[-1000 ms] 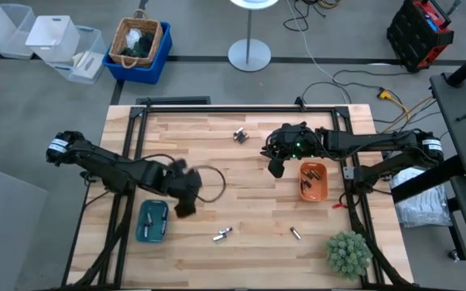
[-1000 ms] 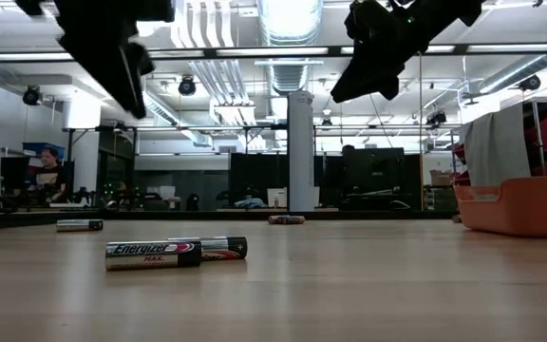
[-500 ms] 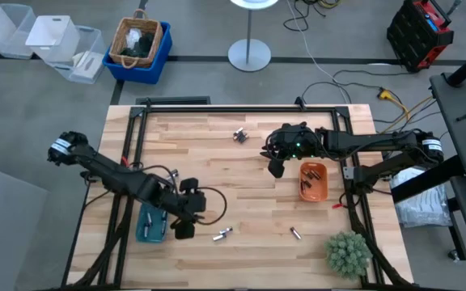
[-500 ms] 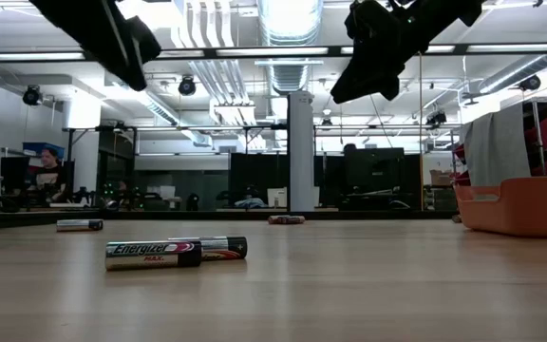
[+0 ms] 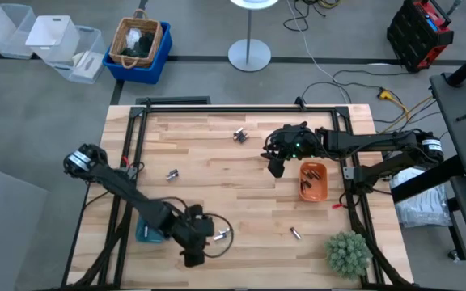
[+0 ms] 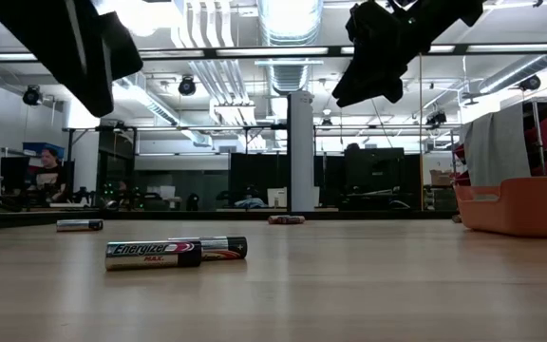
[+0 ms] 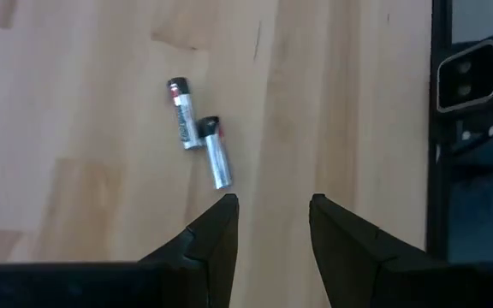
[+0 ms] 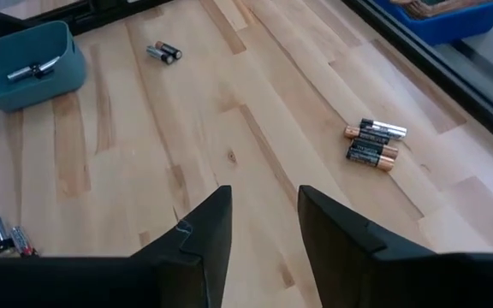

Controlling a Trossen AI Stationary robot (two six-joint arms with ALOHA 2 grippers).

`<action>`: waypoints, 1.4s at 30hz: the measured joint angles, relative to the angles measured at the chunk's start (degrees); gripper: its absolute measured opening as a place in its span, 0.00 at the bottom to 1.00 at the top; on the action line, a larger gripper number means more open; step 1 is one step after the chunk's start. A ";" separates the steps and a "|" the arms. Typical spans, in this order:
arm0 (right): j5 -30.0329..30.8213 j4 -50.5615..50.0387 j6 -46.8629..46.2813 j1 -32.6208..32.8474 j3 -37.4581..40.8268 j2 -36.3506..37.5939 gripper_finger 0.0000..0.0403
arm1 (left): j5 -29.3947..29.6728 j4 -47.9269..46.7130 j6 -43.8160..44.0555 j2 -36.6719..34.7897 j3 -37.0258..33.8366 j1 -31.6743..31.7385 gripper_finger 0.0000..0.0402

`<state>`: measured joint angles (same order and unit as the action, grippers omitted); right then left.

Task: Sort batteries
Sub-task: Put the silver battery into the blue bin

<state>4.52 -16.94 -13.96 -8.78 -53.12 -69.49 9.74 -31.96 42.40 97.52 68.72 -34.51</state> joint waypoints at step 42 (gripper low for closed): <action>-0.51 -7.15 1.07 0.02 0.00 0.01 0.47 | 12.00 -15.40 13.92 21.39 18.80 -3.66 0.31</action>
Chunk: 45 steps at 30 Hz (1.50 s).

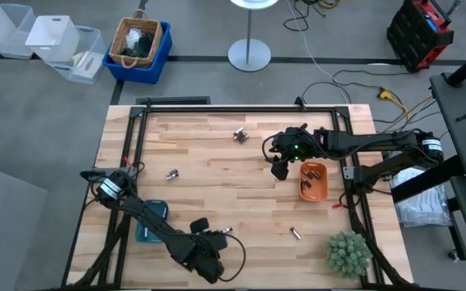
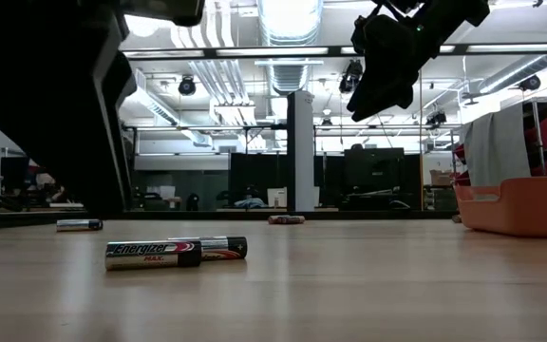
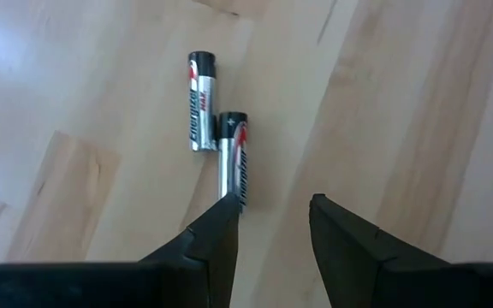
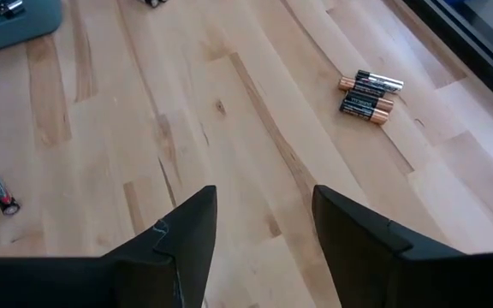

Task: Sort batteries
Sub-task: Put the silver battery into the blue bin

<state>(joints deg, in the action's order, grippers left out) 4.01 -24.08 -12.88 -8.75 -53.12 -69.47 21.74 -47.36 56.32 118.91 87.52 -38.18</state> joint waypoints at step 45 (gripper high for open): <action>-0.02 -0.10 -0.04 0.00 0.00 0.00 0.49 | 3.57 10.33 -2.24 -0.24 -9.39 0.05 0.29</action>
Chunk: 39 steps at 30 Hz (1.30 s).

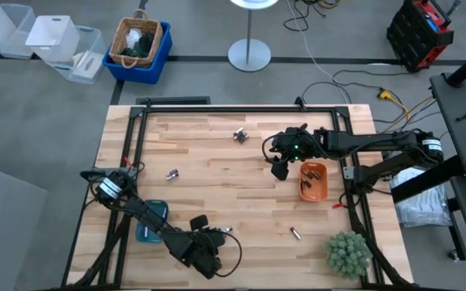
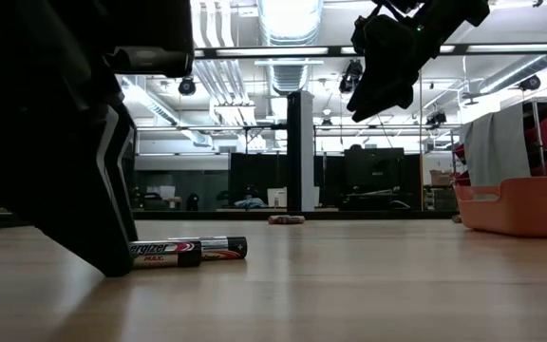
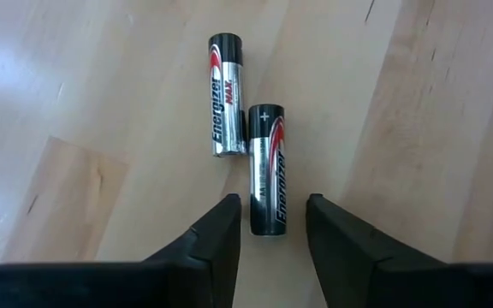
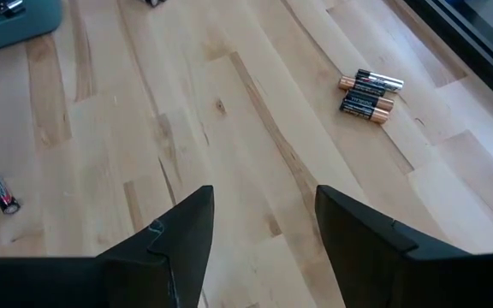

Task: Sort batteries
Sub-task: Put the silver battery into the blue bin

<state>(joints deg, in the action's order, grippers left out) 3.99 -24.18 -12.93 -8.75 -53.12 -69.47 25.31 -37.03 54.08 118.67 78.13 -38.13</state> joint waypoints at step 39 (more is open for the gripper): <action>0.02 0.02 0.00 0.00 0.00 0.00 0.49 | -2.24 -13.91 0.52 -1.33 13.45 -3.70 0.06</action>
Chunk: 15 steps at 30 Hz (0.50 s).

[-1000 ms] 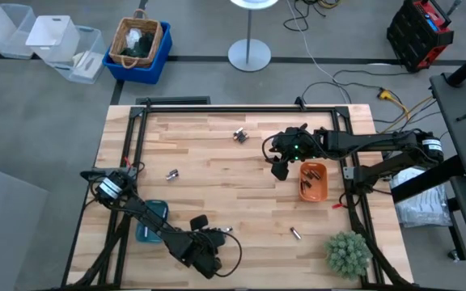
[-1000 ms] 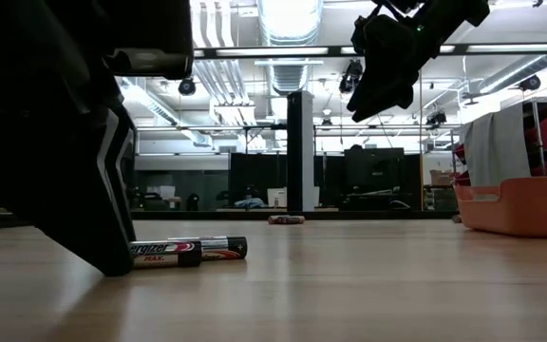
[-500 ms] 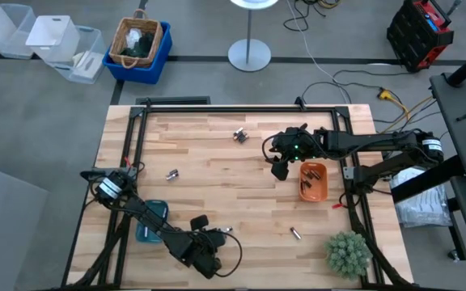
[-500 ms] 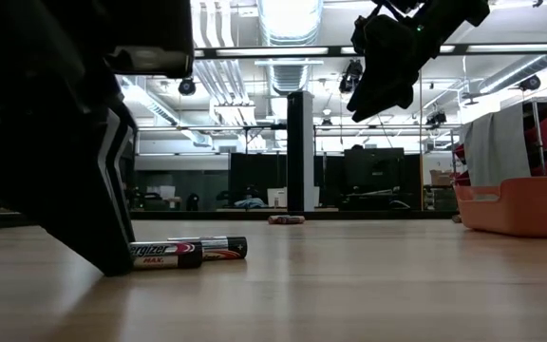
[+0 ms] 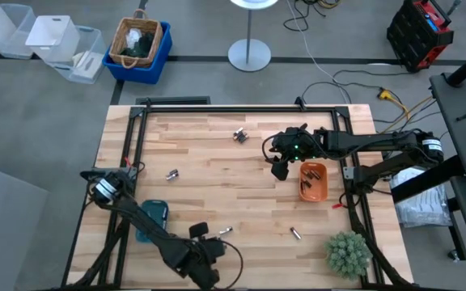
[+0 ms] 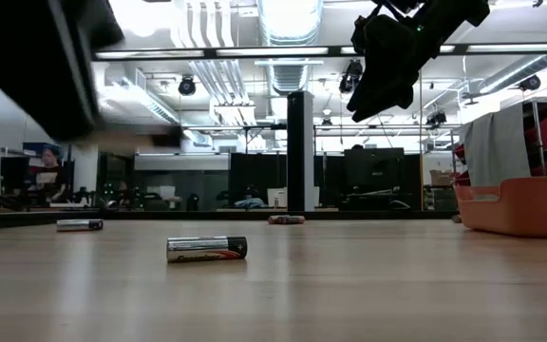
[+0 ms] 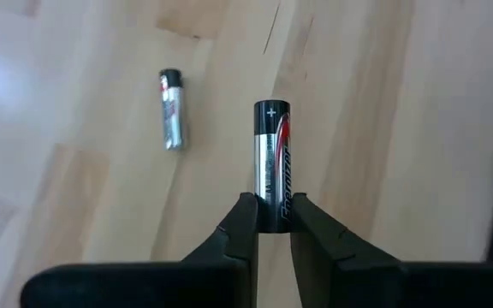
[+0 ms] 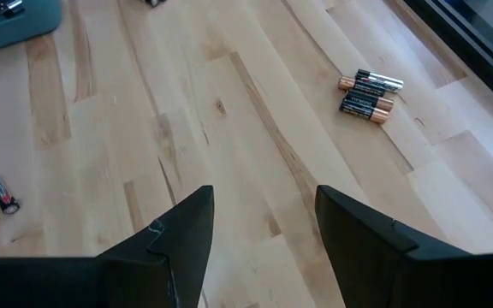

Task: Sort batteries
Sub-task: Put the silver battery into the blue bin

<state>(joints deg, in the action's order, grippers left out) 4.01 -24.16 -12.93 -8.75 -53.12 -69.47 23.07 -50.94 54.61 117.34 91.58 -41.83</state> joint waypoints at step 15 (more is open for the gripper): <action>0.00 0.55 0.03 0.00 0.00 0.00 0.49 | 2.29 -34.48 18.89 -0.07 12.68 -5.22 0.07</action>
<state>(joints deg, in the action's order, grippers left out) 4.01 -23.62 -12.91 -8.76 -53.12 -69.47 25.36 -85.42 73.49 117.27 104.26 -47.06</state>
